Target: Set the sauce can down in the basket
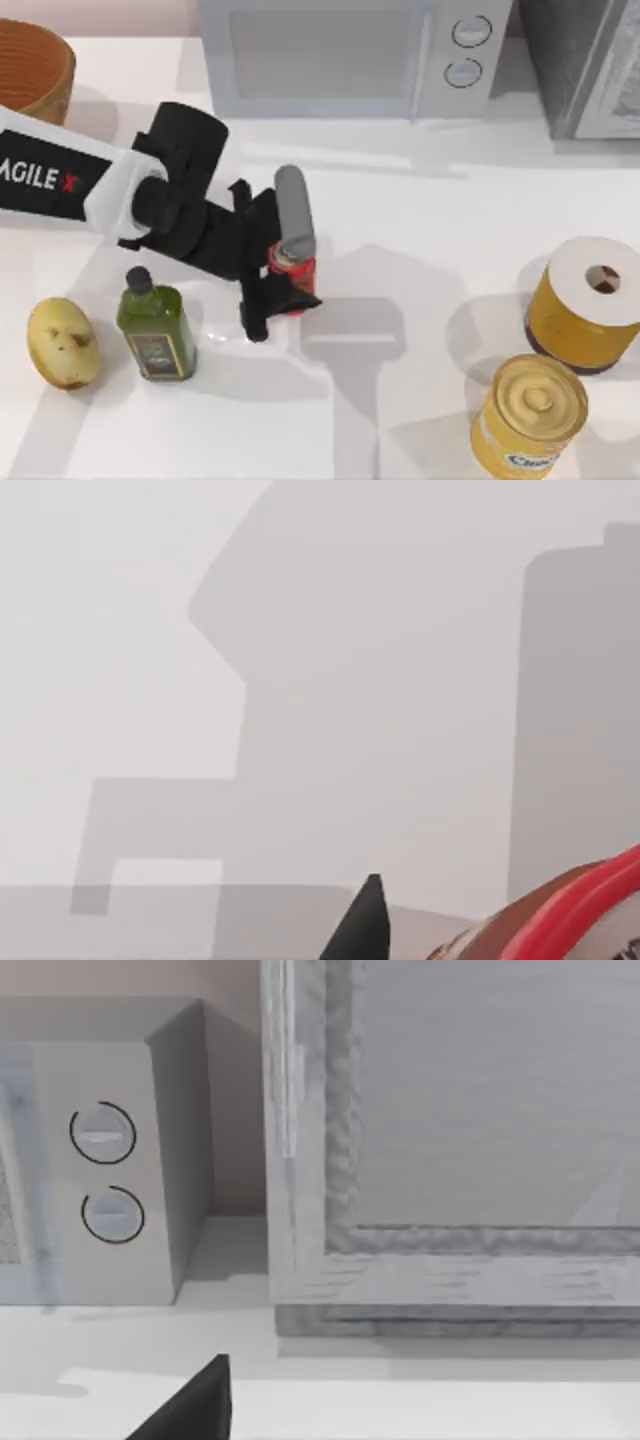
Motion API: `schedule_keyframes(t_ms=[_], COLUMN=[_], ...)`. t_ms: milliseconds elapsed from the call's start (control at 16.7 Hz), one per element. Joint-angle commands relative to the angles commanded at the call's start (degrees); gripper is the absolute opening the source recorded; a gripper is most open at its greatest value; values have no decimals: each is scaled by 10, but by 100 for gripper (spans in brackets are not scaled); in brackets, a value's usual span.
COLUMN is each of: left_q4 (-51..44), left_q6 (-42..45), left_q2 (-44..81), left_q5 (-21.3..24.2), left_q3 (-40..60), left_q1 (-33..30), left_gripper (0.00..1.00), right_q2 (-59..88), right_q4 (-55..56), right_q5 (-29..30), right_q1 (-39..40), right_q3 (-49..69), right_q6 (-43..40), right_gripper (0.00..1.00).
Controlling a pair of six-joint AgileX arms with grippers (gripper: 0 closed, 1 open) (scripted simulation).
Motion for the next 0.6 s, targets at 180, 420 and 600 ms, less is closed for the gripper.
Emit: schedule_keyframes(t_ms=[180, 420, 600], left_q4=[-13, -66, -146], left_q6=[-39, -163, -266], left_q2=[2, -14, -37], left_q5=[-27, -98, -153], left_q3=[34, 155, 281], left_q1=[24, 105, 183], left_gripper=[0, 0, 0], right_q2=[0, 0, 0], right_q4=[0, 0, 0], right_q5=[0, 0, 0], right_q1=[0, 0, 0], right_q3=[0, 0, 0], right_q6=[0, 0, 0], right_gripper=[100, 100, 100])
